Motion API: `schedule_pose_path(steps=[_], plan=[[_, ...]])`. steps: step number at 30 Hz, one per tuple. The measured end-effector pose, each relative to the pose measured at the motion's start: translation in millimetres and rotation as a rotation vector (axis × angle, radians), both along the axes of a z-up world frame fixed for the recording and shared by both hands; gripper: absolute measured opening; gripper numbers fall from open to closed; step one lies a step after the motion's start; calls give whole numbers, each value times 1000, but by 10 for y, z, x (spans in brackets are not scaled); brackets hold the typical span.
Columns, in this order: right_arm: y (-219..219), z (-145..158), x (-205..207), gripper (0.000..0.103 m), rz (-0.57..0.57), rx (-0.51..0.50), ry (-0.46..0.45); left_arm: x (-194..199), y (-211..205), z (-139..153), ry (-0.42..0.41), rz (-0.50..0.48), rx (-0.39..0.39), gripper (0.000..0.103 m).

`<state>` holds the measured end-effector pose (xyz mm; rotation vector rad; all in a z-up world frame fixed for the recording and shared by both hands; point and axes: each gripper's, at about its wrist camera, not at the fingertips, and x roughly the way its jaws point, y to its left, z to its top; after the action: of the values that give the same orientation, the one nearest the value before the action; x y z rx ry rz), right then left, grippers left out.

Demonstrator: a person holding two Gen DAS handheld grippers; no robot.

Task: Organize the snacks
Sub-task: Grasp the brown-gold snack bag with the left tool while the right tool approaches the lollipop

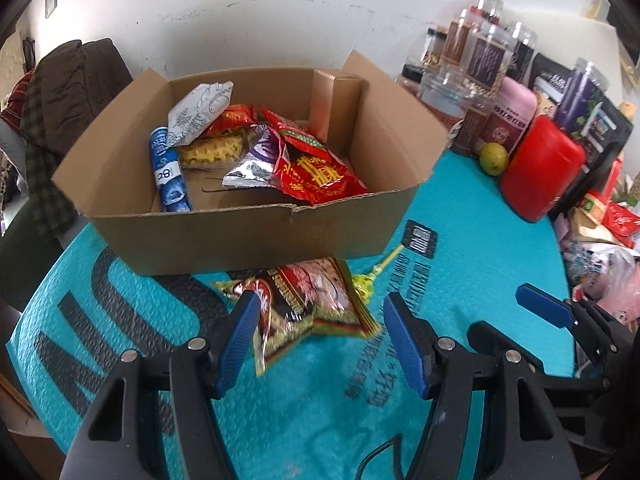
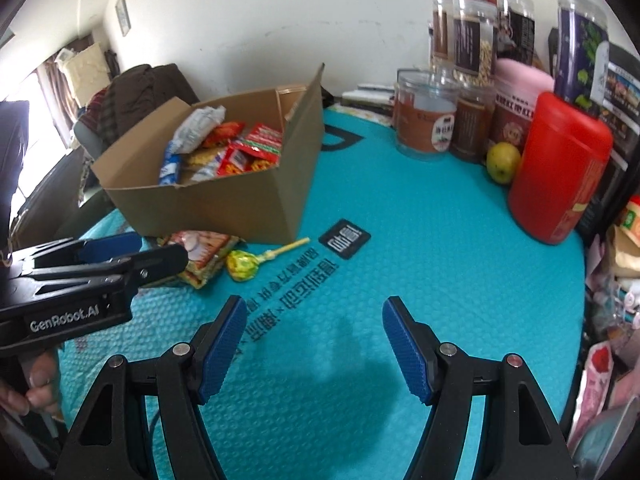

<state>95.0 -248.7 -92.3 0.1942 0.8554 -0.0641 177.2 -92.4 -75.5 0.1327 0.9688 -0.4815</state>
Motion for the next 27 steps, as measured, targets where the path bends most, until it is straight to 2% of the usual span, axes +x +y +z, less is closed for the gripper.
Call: schedule_pose_path(steps=[4, 9, 12, 14, 16, 18, 20, 22, 27], plan=[[-15, -78, 80, 71, 7, 6, 21, 127, -36, -143, 0, 44, 81, 64], [-1, -148, 185, 71, 21, 17, 40, 231, 52, -270, 58, 47, 38, 64], [17, -172, 235, 71, 30, 21, 50, 286, 73, -392, 113, 37, 66, 73], [44, -189, 266, 71, 39, 21, 58, 338, 90, -523, 178, 31, 74, 73], [70, -208, 289, 71, 49, 23, 67, 318, 119, -500, 136, 27, 52, 73], [90, -227, 318, 71, 57, 26, 76, 334, 145, -512, 136, 25, 29, 73], [104, -240, 342, 71, 59, 23, 84, 340, 214, -523, 125, 26, -17, 66], [121, -244, 368, 71, 63, 12, 90, 317, 252, -519, 112, 14, -20, 57], [179, -252, 484, 71, 83, 10, 97, 258, 416, -491, 91, 42, -18, 56]])
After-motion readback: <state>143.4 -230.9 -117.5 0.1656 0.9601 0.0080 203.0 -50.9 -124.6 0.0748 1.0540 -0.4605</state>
